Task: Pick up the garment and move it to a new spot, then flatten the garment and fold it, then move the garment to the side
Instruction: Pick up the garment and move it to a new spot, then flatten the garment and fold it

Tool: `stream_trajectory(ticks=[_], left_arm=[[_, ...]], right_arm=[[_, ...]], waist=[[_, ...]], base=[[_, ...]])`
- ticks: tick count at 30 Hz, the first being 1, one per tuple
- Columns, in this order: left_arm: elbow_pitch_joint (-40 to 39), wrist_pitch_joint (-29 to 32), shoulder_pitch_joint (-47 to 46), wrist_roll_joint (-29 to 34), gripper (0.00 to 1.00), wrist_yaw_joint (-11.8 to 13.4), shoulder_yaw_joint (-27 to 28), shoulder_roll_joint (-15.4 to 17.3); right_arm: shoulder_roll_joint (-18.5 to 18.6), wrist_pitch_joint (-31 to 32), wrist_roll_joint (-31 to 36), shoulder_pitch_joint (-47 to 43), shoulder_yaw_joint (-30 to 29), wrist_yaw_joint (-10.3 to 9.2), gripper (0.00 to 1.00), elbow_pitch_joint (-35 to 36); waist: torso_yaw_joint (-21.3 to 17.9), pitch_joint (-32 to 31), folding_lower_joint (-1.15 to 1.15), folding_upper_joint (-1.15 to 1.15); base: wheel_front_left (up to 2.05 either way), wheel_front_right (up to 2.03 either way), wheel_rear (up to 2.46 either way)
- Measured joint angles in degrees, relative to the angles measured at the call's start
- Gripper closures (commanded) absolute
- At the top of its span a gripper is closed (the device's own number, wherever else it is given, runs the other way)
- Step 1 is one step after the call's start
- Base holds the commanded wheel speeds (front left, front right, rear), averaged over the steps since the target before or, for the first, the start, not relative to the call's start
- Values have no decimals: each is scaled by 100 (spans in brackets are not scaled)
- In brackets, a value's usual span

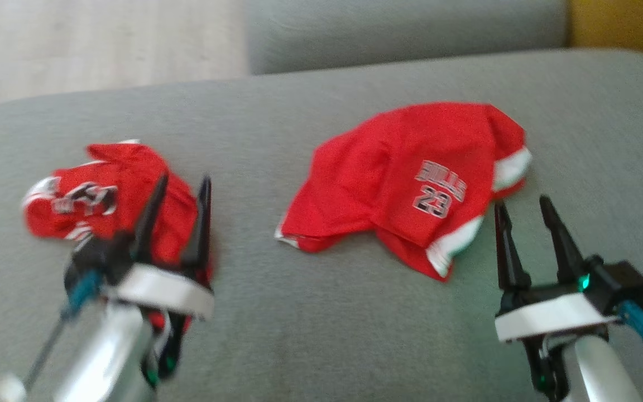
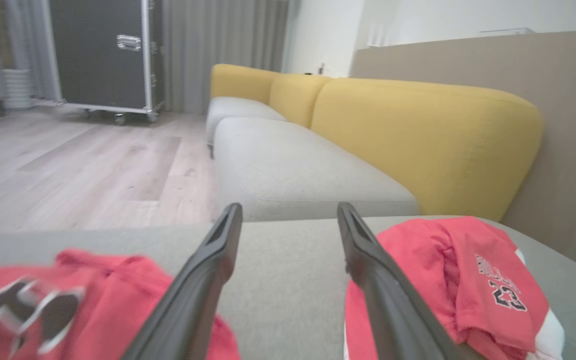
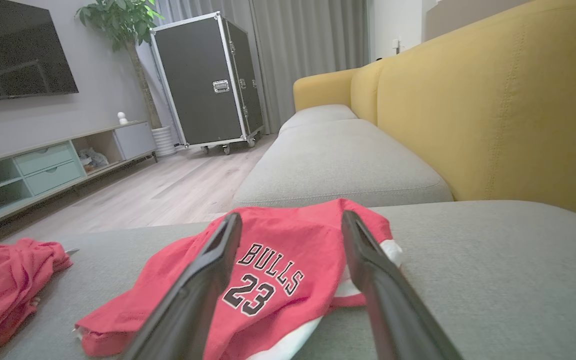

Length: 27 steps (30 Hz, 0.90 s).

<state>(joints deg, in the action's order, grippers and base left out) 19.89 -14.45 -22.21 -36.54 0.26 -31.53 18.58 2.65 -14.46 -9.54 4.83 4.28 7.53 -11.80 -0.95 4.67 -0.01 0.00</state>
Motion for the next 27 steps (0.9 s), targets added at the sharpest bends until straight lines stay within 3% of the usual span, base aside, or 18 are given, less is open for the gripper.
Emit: stream_trajectory(ticks=[5, 9, 21, 27], left_arm=[[-646, 1, 1202, 190, 0, 235, 463, -316], [-921, 1, 1818, 412, 0, 269, 805, -580], [-988, 0, 1906, 962, 0, -179, 1194, -995], [-883, 0, 1796, 1098, 0, -341, 1371, -1184]], right_arm=[[-4, 0, 4, -294, -25, 0, 0, -104], [-5, 0, 5, -380, -54, 0, 0, -134], [-7, 0, 431, -434, -33, 0, 0, -157], [-1, 444, 1428, 286, 426, 0, 0, -880]], waist=[[404, -309, 0, 0], [575, -495, -1, 0], [951, -493, 0, 0], [1219, -204, 1, 0]], base=[[0, 0, 0], [0, 0, 0], [0, 0, 0], [0, 0, 0]])
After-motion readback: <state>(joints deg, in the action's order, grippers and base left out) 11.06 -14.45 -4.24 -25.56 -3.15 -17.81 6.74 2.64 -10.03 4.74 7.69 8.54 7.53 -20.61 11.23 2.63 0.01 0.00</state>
